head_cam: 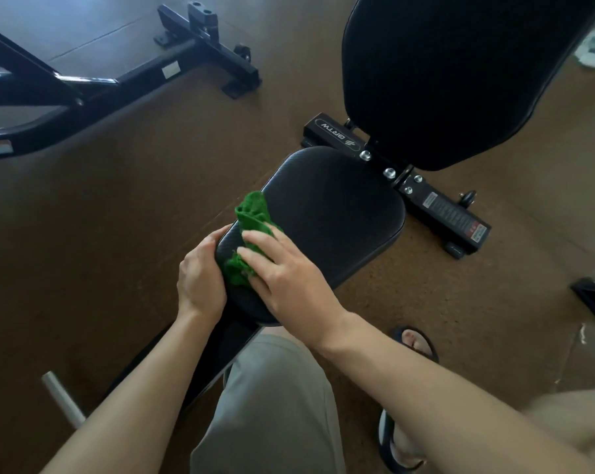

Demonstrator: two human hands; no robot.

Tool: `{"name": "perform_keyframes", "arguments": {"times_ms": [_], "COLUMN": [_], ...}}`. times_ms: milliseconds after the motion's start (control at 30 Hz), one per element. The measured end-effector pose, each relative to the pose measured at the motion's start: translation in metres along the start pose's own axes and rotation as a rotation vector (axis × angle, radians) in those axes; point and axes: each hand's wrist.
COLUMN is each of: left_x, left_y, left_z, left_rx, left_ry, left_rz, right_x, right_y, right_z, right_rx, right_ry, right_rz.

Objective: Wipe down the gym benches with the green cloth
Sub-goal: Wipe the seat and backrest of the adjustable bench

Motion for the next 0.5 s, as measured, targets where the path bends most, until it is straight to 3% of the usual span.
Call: {"name": "perform_keyframes", "arguments": {"times_ms": [133,233,300,367,433,500], "left_x": [0.000,0.005,0.007,0.001,-0.013,-0.032], "left_y": [0.006,0.008,0.016,0.033,0.061,0.087], "left_z": [-0.005,-0.005,-0.007,-0.014,-0.026,-0.036], "left_rx": [0.035,-0.009,-0.133,-0.301,-0.410,-0.315], "left_ry": [0.007,-0.009,-0.003,0.016,-0.077,-0.268], "left_rz": [0.057,0.136,0.329,0.377,0.308,0.189], "right_x": [0.024,0.041,0.056,0.078,0.099,0.116], "right_y": [0.025,0.041,0.038,0.026,0.020,0.016], "right_z": [-0.033,-0.036,-0.031,-0.021,-0.017,-0.024], "right_rx": [0.076,-0.118,-0.426,-0.722,-0.846,-0.839], "right_ry": [-0.071,0.021,0.206,0.402,0.465,0.431], "right_rz": [-0.071,0.085,0.400,0.965,1.519,1.845]}}
Point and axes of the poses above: each hand's wrist, its own z-axis towards the middle knuckle, its own x-axis out of the back of the hand, y = z × x, and after that the axes turned 4 degrees about -y, right-handed
